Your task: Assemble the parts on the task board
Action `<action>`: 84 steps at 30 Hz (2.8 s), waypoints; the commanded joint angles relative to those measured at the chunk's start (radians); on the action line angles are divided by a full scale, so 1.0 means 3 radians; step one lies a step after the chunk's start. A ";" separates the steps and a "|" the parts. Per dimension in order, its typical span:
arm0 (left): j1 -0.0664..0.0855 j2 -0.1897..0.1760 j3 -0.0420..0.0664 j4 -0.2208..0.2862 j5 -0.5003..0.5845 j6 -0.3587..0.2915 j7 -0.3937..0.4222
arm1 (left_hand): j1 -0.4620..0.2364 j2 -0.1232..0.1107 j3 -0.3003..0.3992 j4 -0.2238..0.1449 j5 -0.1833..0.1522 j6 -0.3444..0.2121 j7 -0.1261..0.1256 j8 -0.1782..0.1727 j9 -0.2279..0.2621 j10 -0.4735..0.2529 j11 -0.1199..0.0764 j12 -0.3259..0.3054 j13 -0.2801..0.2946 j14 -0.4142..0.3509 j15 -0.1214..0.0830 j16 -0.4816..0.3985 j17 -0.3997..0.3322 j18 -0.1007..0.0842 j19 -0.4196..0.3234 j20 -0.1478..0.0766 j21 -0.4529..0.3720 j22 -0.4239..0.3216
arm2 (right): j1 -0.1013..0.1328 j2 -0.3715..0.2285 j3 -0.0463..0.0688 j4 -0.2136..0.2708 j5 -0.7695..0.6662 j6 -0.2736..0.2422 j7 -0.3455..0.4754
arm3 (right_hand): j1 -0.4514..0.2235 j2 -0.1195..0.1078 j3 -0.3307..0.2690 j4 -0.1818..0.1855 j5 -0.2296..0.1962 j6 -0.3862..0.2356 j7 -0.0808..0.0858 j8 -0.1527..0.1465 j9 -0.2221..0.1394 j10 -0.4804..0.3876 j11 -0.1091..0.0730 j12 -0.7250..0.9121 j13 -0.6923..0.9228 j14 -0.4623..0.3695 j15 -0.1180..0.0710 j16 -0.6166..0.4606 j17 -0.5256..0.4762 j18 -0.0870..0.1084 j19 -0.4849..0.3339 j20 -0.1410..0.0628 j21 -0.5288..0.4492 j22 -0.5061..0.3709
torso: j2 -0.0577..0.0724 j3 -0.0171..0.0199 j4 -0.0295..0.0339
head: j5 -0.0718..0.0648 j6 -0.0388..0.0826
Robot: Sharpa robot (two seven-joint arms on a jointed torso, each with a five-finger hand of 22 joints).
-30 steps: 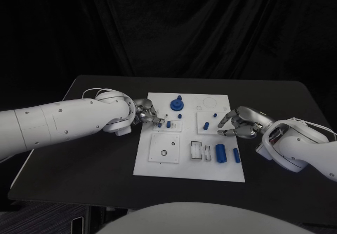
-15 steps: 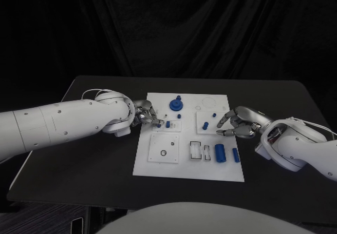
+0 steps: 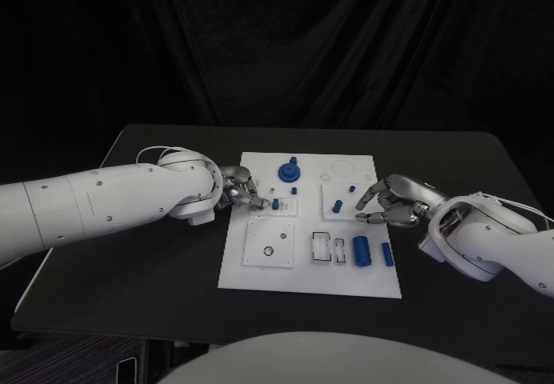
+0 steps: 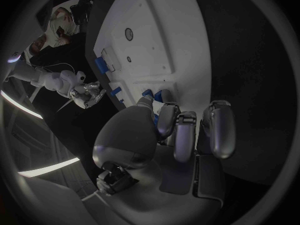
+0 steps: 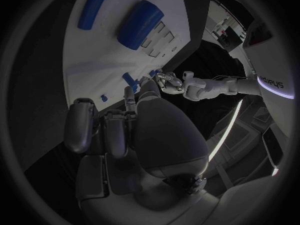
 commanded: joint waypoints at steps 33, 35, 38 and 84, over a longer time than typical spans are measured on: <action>-0.0051 0.0014 0.0001 -0.0037 0.0031 0.0168 0.0110 | 0.0169 -0.0146 0.0652 -0.0036 0.0347 -0.0027 -0.0002 -0.0069 -0.0040 0.0482 -0.0089 0.1034 0.0876 0.0358 0.0029 0.0009 0.0878 0.0072 -0.0060 0.0014 -0.0084 0.0618 | -0.0008 -0.0009 0.0001 0.0015 -0.0020 0.0035 -0.0074 | 0.0095 0.0110 0.0020 -0.0016 0.0027 0.0026 -0.0010 0.0019 -0.0006 0.0105 -0.0091 -0.0026 -0.0099 0.0246 -0.0033 0.0011 0.0362 -0.0005 0.0021 -0.0006 -0.0013 0.0533 | -0.0003 -0.0002 -0.0003 | 0.0010 0.0000; -0.0054 0.0010 0.0001 -0.0036 0.0031 0.0162 0.0116 | 0.0184 -0.0174 0.0700 -0.0050 0.0347 -0.0025 -0.0003 -0.0068 -0.0038 0.0482 -0.0090 0.1034 0.0876 0.0358 0.0027 0.0009 0.0878 0.0073 -0.0061 0.0013 -0.0087 0.0618 | -0.0008 -0.0007 0.0001 0.0014 -0.0020 0.0037 -0.0078 | 0.0095 0.0110 0.0020 -0.0016 0.0027 0.0026 -0.0010 0.0019 -0.0006 0.0105 -0.0091 -0.0026 -0.0099 0.0246 -0.0033 0.0011 0.0362 -0.0005 0.0021 -0.0006 -0.0013 0.0533 | -0.0004 -0.0002 -0.0004 | 0.0014 0.0000; -0.0058 0.0003 0.0001 -0.0032 0.0031 0.0134 0.0130 | 0.0208 -0.0214 0.0784 -0.0076 0.0349 -0.0018 -0.0006 -0.0063 -0.0034 0.0482 -0.0092 0.1034 0.0876 0.0358 0.0025 0.0009 0.0878 0.0073 -0.0061 0.0010 -0.0088 0.0618 | -0.0008 -0.0006 0.0001 0.0012 -0.0020 0.0039 -0.0084 | 0.0101 0.0112 0.0023 -0.0017 0.0028 0.0027 -0.0011 0.0020 -0.0006 0.0104 -0.0092 -0.0027 -0.0100 0.0246 -0.0034 0.0012 0.0363 -0.0004 0.0019 -0.0006 -0.0019 0.0531 | -0.0004 -0.0003 -0.0002 | 0.0014 0.0000; -0.0034 -0.0295 0.0001 0.0135 0.0378 -0.0031 0.0892 | -0.0136 -0.0529 0.2031 -0.0267 0.0588 0.0078 0.0021 0.0027 -0.0109 0.0482 -0.0073 0.1034 0.0876 0.0358 0.0047 0.0009 0.0878 0.0087 -0.0129 0.0029 -0.0162 0.0600 | -0.0011 0.0048 0.0001 -0.0049 -0.0020 0.0127 -0.0175 | 0.0125 0.0119 0.0038 -0.0020 0.0032 0.0028 -0.0012 0.0020 -0.0009 0.0097 -0.0093 -0.0033 -0.0113 0.0243 -0.0036 0.0002 0.0347 0.0001 0.0012 -0.0009 -0.0039 0.0525 | -0.0020 0.0009 0.0002 | 0.0012 0.0000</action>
